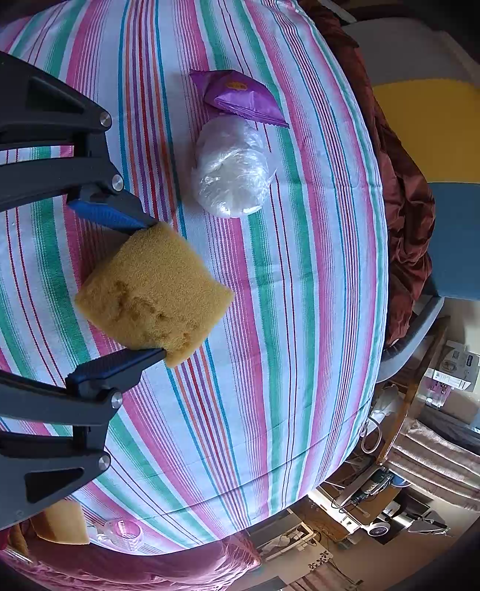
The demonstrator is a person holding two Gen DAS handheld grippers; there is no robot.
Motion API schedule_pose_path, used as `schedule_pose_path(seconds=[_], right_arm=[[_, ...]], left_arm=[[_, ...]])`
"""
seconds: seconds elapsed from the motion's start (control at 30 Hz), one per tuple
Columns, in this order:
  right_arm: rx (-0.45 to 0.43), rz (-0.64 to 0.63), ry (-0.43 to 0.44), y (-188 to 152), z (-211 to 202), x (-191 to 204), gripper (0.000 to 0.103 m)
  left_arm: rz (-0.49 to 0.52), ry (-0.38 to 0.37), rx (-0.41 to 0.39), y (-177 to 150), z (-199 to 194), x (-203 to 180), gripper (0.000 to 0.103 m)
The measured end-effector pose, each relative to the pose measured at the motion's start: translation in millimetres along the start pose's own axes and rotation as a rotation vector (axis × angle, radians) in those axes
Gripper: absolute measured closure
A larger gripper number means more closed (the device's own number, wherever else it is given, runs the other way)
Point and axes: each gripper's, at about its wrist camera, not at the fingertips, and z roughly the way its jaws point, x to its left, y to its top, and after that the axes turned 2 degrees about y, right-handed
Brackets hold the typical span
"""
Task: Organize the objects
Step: 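Carry the clear plastic bag into the gold tray and open the left gripper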
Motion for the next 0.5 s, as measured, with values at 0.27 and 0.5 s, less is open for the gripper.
schedule_pose_path(seconds=[0.27, 0.5], right_arm=[[-0.001, -0.017, -0.012, -1, -1, 4, 0.044], [0.0, -0.022, -0.014, -1, -1, 6, 0.044]], left_arm=[[0.028, 0.03, 0.011, 16, 36, -8, 0.067], [0.026, 0.09, 0.066, 20, 67, -2, 0.057]])
